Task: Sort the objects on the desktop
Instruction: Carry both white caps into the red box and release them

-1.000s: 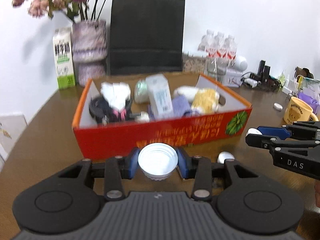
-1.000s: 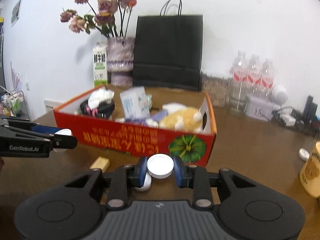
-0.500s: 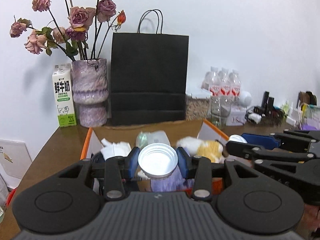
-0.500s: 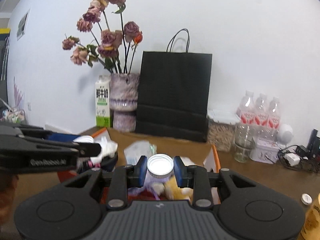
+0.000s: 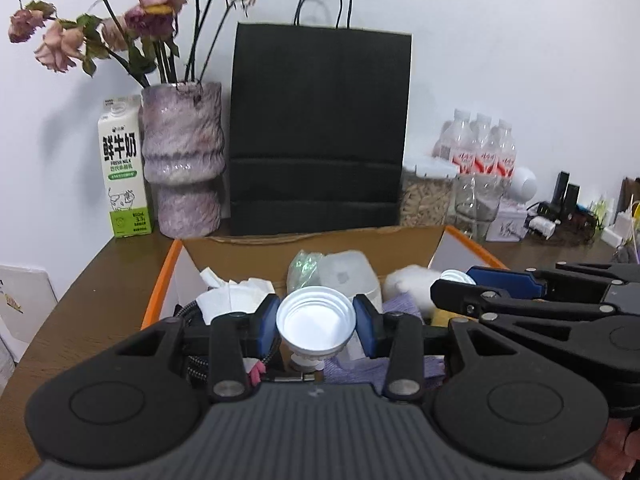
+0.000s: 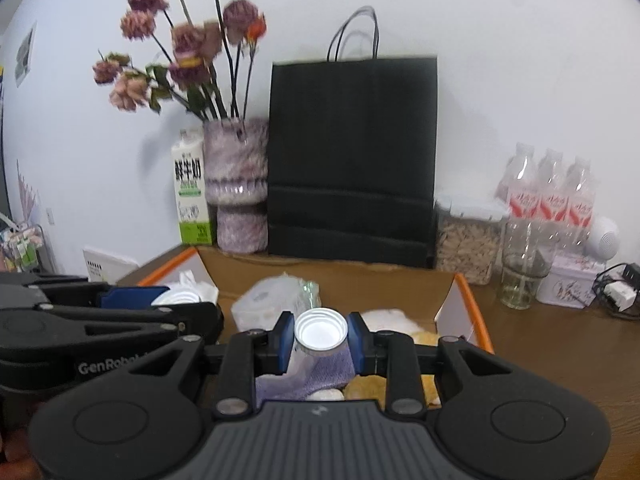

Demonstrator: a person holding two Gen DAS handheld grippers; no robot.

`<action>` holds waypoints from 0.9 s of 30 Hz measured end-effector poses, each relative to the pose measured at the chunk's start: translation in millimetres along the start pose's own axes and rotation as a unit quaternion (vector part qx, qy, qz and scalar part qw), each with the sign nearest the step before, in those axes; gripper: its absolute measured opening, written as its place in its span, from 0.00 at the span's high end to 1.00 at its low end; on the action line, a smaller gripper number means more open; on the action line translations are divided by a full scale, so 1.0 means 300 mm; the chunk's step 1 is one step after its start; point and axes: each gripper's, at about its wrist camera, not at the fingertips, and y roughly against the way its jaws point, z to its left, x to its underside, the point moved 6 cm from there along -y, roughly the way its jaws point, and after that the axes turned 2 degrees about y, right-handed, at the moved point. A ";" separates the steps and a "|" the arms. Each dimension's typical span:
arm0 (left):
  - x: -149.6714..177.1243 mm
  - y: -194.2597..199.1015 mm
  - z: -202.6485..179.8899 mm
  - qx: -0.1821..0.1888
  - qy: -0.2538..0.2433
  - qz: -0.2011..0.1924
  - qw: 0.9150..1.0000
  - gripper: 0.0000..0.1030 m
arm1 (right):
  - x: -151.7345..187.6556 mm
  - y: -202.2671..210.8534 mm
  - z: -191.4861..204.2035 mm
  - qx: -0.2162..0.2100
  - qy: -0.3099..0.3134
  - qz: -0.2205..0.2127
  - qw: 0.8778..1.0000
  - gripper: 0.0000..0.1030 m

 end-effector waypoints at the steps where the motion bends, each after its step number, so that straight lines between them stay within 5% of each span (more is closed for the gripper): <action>1: 0.006 -0.007 0.000 -0.003 -0.005 0.001 1.000 0.60 | 0.010 -0.014 0.000 0.000 0.001 0.004 1.000 0.74; 14: 0.019 -0.002 -0.003 -0.026 -0.027 -0.013 0.999 0.58 | 0.053 -0.026 -0.001 -0.009 0.000 0.013 1.000 0.71; 22: -0.007 0.025 0.058 -0.080 -0.015 -0.030 0.996 0.01 | 0.030 0.008 -0.047 0.016 -0.009 -0.002 1.000 0.07; 27: -0.016 0.034 0.082 -0.065 0.005 -0.030 0.997 0.00 | 0.015 0.024 -0.064 0.019 -0.013 -0.007 1.000 0.00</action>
